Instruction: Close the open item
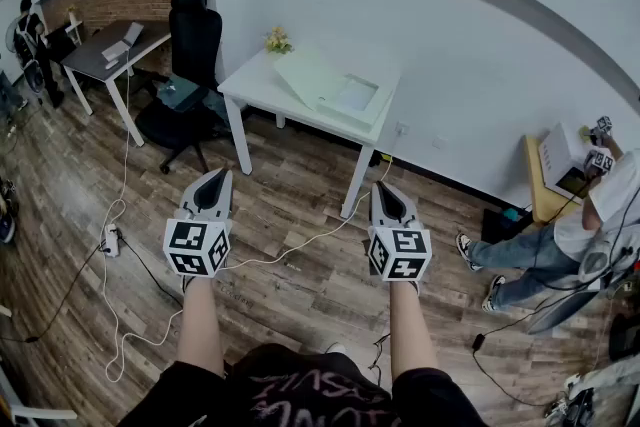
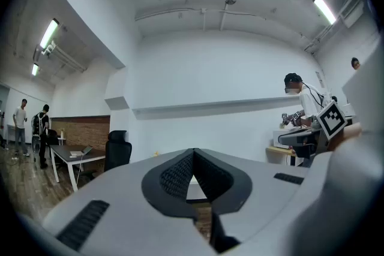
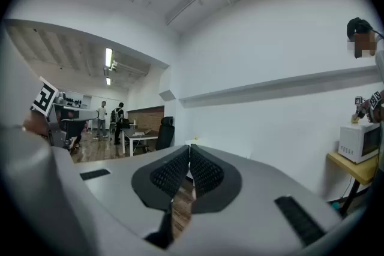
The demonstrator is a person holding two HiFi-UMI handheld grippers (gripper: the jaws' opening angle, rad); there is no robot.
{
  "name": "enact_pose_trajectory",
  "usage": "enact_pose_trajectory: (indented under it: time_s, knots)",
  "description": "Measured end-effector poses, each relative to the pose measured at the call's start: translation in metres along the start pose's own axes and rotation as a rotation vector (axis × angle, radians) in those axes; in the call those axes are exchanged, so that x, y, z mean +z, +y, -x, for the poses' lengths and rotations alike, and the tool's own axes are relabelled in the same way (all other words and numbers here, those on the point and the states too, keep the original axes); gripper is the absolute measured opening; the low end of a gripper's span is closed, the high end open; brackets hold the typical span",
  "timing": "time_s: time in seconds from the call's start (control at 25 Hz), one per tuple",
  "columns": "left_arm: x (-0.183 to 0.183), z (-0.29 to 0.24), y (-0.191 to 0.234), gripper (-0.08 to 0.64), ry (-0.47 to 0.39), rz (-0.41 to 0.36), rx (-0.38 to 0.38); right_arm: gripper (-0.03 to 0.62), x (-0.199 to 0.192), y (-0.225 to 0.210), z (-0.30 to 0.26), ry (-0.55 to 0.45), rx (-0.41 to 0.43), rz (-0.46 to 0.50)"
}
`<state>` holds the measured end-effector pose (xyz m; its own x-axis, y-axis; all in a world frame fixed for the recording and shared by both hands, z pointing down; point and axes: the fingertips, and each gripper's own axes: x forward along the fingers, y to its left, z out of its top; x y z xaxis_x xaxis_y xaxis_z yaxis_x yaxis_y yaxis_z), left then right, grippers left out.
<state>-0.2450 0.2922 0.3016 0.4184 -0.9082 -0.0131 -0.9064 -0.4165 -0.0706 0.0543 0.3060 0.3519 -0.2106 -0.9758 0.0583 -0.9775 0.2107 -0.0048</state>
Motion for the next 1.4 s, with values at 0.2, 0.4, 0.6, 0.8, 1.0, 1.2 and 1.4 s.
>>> enact_pose_trajectory:
  time_s: [0.2, 0.4, 0.6, 0.8, 1.0, 1.2, 1.4]
  knots:
    - [0.003, 0.002, 0.005, 0.014, -0.007, 0.005, -0.006, 0.025, 0.001, 0.009, -0.002, 0.005, 0.005, 0.004]
    - [0.003, 0.003, 0.002, 0.014, -0.013, 0.012, -0.01, 0.026, 0.003, 0.01, 0.0, -0.001, -0.014, 0.01]
    - [0.0, 0.006, 0.008, 0.014, -0.017, 0.016, -0.017, 0.026, 0.001, 0.02, -0.001, -0.003, -0.007, 0.016]
    - [-0.001, 0.01, 0.022, 0.014, -0.019, 0.018, -0.027, 0.026, 0.0, 0.038, -0.006, 0.002, -0.005, 0.04]
    - [-0.004, 0.015, 0.041, 0.014, -0.026, 0.023, -0.046, 0.026, -0.001, 0.06, -0.012, 0.001, -0.009, 0.043]
    - [-0.012, 0.005, 0.055, 0.014, -0.016, 0.018, -0.073, 0.026, 0.0, 0.065, -0.025, 0.008, -0.033, 0.035]
    - [-0.023, -0.014, 0.062, 0.014, -0.002, 0.018, -0.094, 0.026, -0.005, 0.062, -0.045, 0.014, -0.035, 0.035]
